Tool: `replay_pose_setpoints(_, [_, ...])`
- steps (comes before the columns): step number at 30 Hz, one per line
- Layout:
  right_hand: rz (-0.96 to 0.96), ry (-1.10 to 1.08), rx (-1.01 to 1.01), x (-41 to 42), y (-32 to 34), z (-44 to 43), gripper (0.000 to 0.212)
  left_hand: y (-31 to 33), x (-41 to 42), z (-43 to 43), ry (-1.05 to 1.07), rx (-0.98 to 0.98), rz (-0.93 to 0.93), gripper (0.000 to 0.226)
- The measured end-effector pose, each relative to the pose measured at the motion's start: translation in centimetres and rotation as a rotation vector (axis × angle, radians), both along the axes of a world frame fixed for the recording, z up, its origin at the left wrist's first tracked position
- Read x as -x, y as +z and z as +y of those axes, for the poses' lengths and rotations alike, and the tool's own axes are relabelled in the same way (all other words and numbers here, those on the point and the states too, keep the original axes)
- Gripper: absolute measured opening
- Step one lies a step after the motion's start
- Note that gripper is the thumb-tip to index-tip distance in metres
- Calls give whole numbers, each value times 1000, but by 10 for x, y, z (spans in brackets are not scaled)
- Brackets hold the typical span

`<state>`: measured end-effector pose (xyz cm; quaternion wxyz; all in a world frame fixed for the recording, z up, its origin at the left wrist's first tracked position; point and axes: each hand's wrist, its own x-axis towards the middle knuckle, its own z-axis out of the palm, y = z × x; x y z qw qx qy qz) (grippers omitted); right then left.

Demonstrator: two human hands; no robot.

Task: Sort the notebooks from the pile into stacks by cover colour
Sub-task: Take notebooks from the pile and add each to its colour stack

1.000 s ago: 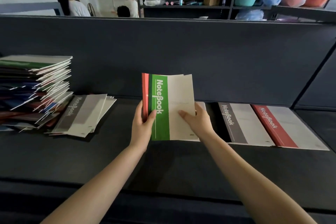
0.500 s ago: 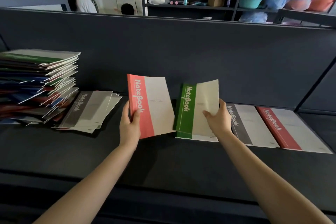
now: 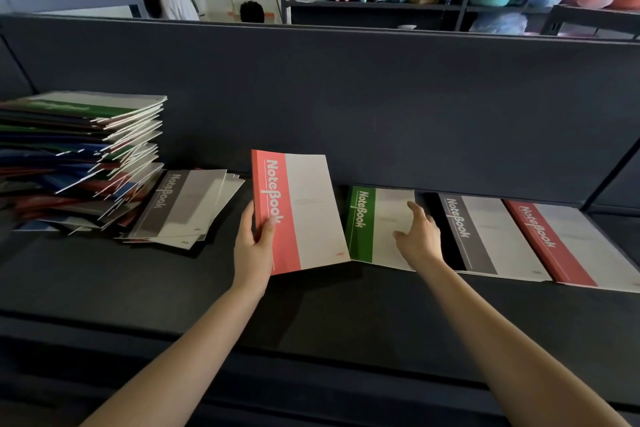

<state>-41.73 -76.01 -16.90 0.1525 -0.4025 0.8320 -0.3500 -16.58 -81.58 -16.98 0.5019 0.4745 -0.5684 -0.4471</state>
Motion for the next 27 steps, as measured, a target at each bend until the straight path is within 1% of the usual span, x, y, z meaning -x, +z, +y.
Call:
replay_pose_setpoints(2, [49, -1, 40, 2, 2, 2, 64, 0, 4, 2, -6, -4, -11, 50])
replay_pose_setpoints(4, [90, 19, 121, 0, 4, 7, 56, 1, 9, 3, -10, -14, -22, 49])
replay_pose_setpoints(7, [70, 50, 206, -5, 9, 19, 45, 4, 22, 4, -42, -34, -29, 47])
replay_pose_setpoints(10, [-35, 118, 212, -2, 14, 32, 49, 10, 48, 8, -96, -31, -33, 47])
replay_pose_setpoints(12, [-173, 191, 198, 5, 18, 43, 54, 14, 74, 15, -147, -12, -32, 47])
replay_pose_setpoints(14, [-312, 214, 176, 17, 21, 54, 57, 18, 102, 25, -210, 2, -32, 47])
replay_pose_setpoints(16, [-374, 156, 177, 35, 23, 67, 60, 20, 131, 36, -272, 12, -21, 47])
replay_pose_setpoints(19, [-440, 47, 237, 72, 23, 89, 61, 24, 173, 55, -334, 27, -20, 42])
replay_pose_setpoints(22, [-400, -40, 300, 113, 23, 116, 57, 24, 213, 73, -383, 37, -35, 42])
replay_pose_setpoints(25, [-376, -116, 343, 158, 28, 142, 60, 16, 248, 90, -394, 65, -53, 47])
replay_pose_setpoints(27, [-350, -162, 355, 184, 33, 158, 58, 11, 264, 101, -446, 144, -149, 50])
